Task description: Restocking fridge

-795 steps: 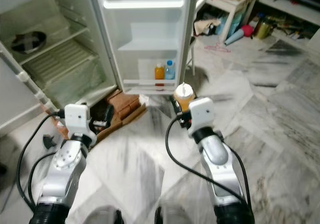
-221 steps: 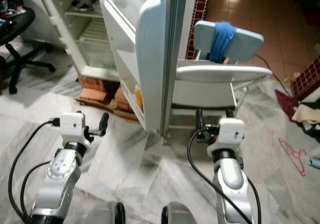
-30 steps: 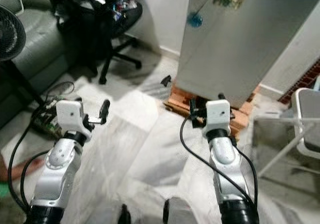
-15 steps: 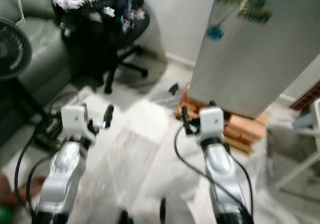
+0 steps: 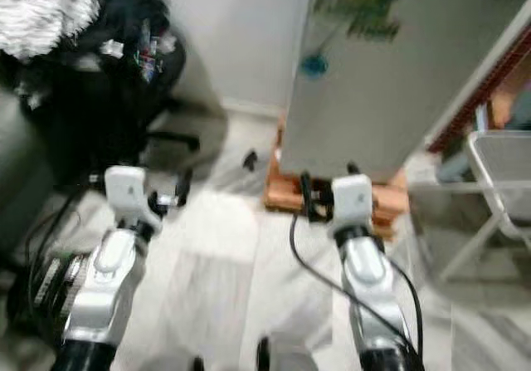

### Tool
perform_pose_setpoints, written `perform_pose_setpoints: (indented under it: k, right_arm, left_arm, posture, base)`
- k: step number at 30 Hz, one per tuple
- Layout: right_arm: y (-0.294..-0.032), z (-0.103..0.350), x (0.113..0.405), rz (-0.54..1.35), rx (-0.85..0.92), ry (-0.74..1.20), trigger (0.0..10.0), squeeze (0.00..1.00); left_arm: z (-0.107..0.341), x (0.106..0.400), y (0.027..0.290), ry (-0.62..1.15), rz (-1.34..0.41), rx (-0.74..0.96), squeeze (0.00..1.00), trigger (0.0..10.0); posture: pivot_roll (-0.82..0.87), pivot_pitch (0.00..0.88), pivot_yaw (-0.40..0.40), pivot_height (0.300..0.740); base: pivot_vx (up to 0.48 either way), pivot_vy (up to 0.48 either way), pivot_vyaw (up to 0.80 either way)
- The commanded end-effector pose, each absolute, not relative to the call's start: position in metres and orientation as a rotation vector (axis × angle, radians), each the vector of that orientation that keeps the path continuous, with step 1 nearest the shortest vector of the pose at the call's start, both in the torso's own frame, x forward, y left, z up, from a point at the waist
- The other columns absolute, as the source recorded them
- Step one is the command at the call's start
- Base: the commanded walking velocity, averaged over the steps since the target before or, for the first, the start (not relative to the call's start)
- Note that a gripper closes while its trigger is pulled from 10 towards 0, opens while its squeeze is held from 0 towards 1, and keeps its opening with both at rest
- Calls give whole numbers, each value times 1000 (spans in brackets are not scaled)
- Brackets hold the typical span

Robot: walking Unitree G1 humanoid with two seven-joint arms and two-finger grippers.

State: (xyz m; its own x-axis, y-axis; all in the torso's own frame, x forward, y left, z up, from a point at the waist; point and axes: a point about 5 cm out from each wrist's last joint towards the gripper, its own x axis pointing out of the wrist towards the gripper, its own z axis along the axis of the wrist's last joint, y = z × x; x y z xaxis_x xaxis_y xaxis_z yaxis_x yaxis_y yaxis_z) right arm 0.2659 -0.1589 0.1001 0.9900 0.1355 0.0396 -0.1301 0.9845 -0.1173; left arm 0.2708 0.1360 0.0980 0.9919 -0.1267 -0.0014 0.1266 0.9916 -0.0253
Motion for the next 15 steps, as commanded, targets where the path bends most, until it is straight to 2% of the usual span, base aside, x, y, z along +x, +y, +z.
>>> perform_pose_setpoints:
  k: [1, 8, 10, 15]
  right_arm:
    - [-153, 102, 266, 146, -103, -60, 10000, 0]
    - [-157, 102, 268, 131, -127, -65, 10000, 0]
    - [-157, 103, 269, 130, -123, -66, 10000, 0]
    - [-156, 104, 270, 131, -111, -70, 10000, 0]
  left_arm:
    - [96, 268, 145, 11, -101, -12, 0, 10000]
    - [95, 270, 145, 23, -90, -36, 0, 10000]
    - [95, 270, 145, 22, -91, -34, 0, 10000]
    - [95, 271, 145, 26, -85, -35, 0, 10000]
  posture:
    - [5, 115, -4, 740]
    - [5, 118, -3, 740]
    - [5, 117, -3, 740]
    - [6, 116, -6, 740]
  base:
    - [454, 0, -800]
    - [443, 0, -800]
    - [398, 266, -550]
    - [369, 305, -80]
